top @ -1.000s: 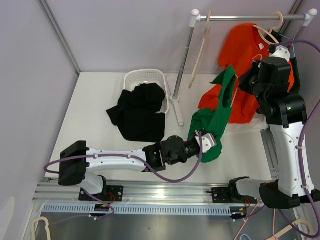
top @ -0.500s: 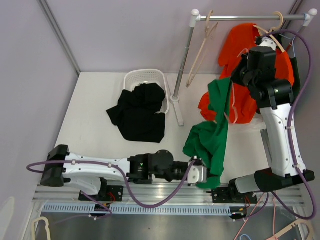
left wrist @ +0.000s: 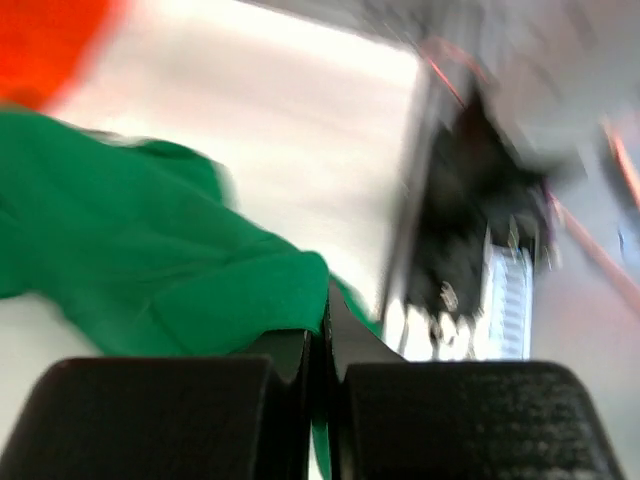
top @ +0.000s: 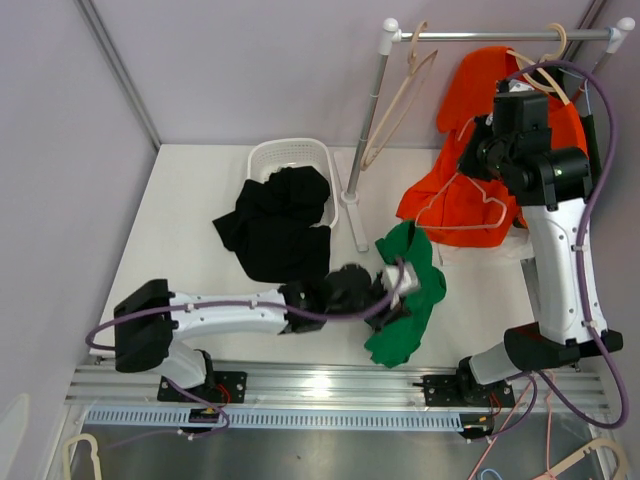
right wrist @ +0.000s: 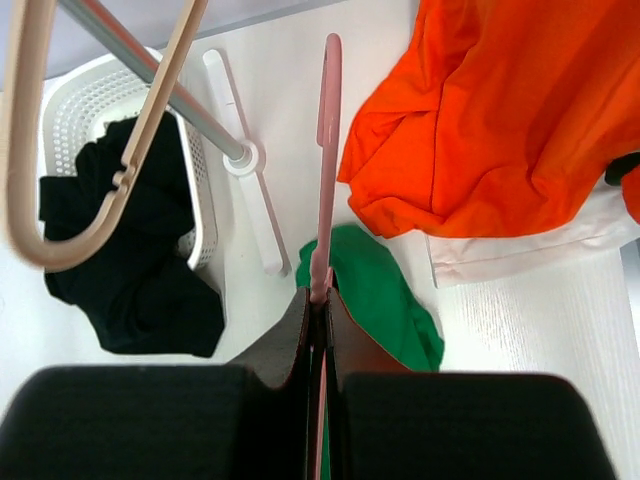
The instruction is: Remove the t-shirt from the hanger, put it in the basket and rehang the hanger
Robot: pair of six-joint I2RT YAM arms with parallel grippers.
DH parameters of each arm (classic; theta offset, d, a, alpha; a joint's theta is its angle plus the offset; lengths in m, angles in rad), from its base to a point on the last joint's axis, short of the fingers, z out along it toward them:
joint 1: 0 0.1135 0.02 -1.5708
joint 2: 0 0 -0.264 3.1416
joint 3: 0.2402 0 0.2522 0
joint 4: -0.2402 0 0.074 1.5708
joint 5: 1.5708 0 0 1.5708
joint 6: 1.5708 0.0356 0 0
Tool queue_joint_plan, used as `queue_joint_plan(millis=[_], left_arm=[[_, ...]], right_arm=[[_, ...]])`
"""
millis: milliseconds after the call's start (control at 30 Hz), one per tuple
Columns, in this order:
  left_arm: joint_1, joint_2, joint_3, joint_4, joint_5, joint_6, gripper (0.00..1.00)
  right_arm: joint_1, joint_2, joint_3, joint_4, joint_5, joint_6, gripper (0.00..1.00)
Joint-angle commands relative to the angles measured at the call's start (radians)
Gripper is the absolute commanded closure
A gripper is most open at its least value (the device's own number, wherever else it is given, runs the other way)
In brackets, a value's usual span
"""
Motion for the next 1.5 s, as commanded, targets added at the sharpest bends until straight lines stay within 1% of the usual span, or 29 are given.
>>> queue_joint_plan(millis=[0,33,67,167,200,233,300,367,400,433,467,500,533,567,600,633,667,700,733,767,800,867,900,967,1033,1167,1233,1333,1467], left_arm=[[0.127,-0.055,0.163,-0.103,-0.085,-0.221,0.99],[0.188,-0.066,0.176,-0.121,-0.057,-0.249,0.99],[0.213,-0.083,0.199,-0.153,-0.049,-0.283,0.99],[0.262,-0.183,0.232,-0.226,-0.088,-0.265,0.99],[0.267,-0.212,0.249,-0.299,-0.111,-0.251,0.99],[0.285,-0.264,0.298,-0.342,-0.122,-0.24,0.99],[0.317,-0.31,0.443,-0.48,-0.112,-0.22,0.99],[0.383,-0.313,0.536,-0.555,-0.067,-0.197,0.99],[0.411,-0.312,0.643,-0.569,-0.044,-0.179,0.99],[0.461,-0.31,0.662,-0.519,-0.018,-0.157,0.99],[0.489,-0.301,0.686,-0.475,0.0,-0.127,0.99],[0.52,-0.286,0.721,-0.43,0.011,-0.116,0.99],[0.587,-0.261,0.746,-0.371,0.025,-0.101,0.99],[0.618,-0.202,0.78,-0.358,0.025,-0.076,0.99],[0.653,-0.165,0.897,-0.352,0.024,-0.071,0.99],[0.728,-0.09,0.98,-0.324,0.048,-0.071,0.99],[0.762,-0.048,0.981,-0.318,0.048,-0.08,0.99],[0.797,-0.005,1.116,-0.306,0.059,-0.09,0.99],[0.864,0.039,1.165,-0.289,0.112,-0.096,0.99],[0.888,0.085,1.209,-0.275,0.122,-0.106,0.99],[0.911,0.168,1.334,-0.26,0.134,-0.11,0.99],[0.966,0.24,1.418,-0.202,0.157,-0.152,0.99],[1.0,0.31,1.473,-0.138,0.181,-0.175,0.99],[1.023,0.372,1.536,-0.099,0.232,-0.238,0.99],[1.034,0.42,1.538,-0.044,0.244,-0.254,0.99],[1.034,0.465,1.539,-0.011,0.257,-0.225,0.99],[1.037,0.462,1.535,-0.031,0.252,-0.202,0.99],[1.044,0.425,1.468,-0.016,0.257,-0.195,0.99],[1.046,0.391,1.452,-0.04,0.263,-0.185,0.99]], right_arm=[[0.005,-0.106,0.044,-0.024,-0.026,-0.037,1.0],[0.005,-0.122,0.043,-0.012,-0.022,-0.047,1.0],[0.005,-0.139,0.035,0.01,-0.019,-0.055,1.0],[0.005,-0.224,-0.078,0.189,-0.013,-0.087,1.0],[0.005,-0.273,-0.124,0.315,-0.013,-0.098,1.0],[0.005,-0.284,-0.196,0.37,-0.013,-0.109,1.0],[0.005,-0.295,-0.242,0.481,-0.008,-0.147,1.0],[0.005,-0.286,-0.259,0.54,-0.006,-0.178,1.0],[0.005,-0.283,-0.268,0.607,0.001,-0.181,1.0],[0.005,-0.28,-0.281,0.649,0.015,-0.181,1.0],[0.005,-0.283,-0.326,0.754,0.033,-0.185,1.0],[0.005,-0.286,-0.36,0.811,0.038,-0.195,1.0],[0.005,-0.289,-0.388,0.867,0.043,-0.208,1.0],[0.005,-0.28,-0.423,0.914,0.044,-0.219,1.0],[0.005,-0.265,-0.423,0.977,0.046,-0.239,1.0],[0.004,-0.219,-0.398,1.003,0.047,-0.25,1.0],[0.003,-0.19,-0.373,1.004,0.044,-0.253,1.0],[0.002,-0.161,-0.347,1.008,0.038,-0.256,1.0],[0.002,-0.131,-0.322,1.011,0.021,-0.27,1.0],[0.002,-0.104,-0.302,1.019,0.012,-0.273,1.0],[-0.001,-0.064,-0.281,1.049,0.006,-0.277,1.0],[-0.006,-0.025,-0.262,1.105,-0.006,-0.293,1.0],[-0.013,0.026,-0.211,1.1,-0.008,-0.294,1.0],[-0.023,0.089,-0.141,1.065,-0.022,-0.3,1.0],[-0.032,0.153,-0.097,1.067,-0.029,-0.304,1.0],[-0.046,0.176,-0.147,1.184,-0.034,-0.311,1.0],[-0.061,0.215,-0.132,1.186,-0.048,-0.304,1.0],[-0.078,0.281,-0.035,1.127,-0.071,-0.296,1.0],[-0.09,0.328,-0.028,1.134,-0.106,-0.282,1.0]])
